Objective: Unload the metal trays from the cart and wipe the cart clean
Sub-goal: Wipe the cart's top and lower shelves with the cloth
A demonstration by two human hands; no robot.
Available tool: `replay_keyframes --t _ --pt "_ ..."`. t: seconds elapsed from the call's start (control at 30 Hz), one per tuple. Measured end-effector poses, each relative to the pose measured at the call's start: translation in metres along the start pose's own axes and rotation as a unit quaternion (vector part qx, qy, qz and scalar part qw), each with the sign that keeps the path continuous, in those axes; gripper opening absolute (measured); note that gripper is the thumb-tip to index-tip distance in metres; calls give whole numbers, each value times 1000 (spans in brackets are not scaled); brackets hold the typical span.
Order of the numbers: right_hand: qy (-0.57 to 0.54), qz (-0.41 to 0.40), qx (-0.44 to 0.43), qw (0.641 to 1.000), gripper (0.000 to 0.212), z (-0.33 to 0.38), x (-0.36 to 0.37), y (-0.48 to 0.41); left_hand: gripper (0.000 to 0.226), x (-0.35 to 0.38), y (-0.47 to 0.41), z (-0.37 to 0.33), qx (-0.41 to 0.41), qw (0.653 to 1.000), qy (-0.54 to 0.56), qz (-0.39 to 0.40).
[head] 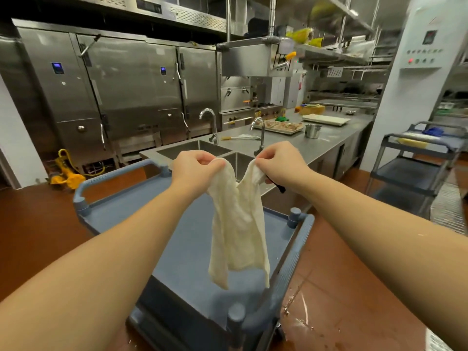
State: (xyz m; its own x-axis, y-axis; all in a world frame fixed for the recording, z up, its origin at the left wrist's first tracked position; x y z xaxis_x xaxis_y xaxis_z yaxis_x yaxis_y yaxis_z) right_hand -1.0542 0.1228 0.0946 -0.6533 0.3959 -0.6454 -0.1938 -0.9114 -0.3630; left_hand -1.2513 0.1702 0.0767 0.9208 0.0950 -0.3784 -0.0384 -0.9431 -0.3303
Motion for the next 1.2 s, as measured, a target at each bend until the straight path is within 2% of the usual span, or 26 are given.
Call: replay_keyframes --t 0.23,0.47,0.6,0.73,0.97,1.2 --pt "97 -6 -43 994 17 -37 -22 -49 9 69 -49 2 20 999 35 18" --pt "114 -29 -52 992 18 -79 -49 -96 8 125 -84 -10 35 999 18 6" --pt "106 -56 -71 990 20 -113 -90 -128 11 160 -103 -19 10 999 28 -28" --pt "98 -79 -88 988 21 -167 -142 -156 8 207 -117 -38 -16 997 41 -68" --pt "97 -70 -67 991 19 -280 -218 -209 8 306 -141 -78 -36 993 42 -109" --pt "97 -67 -27 993 19 -375 -261 -254 10 411 -175 -100 -39 997 21 -71"
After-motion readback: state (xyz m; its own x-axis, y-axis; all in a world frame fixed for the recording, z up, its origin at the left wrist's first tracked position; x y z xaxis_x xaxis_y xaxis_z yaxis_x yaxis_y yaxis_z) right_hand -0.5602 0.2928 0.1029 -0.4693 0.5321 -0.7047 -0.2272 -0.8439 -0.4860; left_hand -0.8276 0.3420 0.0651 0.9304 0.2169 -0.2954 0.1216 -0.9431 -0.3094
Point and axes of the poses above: each hand's wrist, its own y-axis away from the middle knuckle, its own x-axis out of the palm, z = x × y, the point moved 8 cm from there along -y, towards the middle knuckle, and after that the axes turned 4 degrees about -x, right-handed, at the moved point
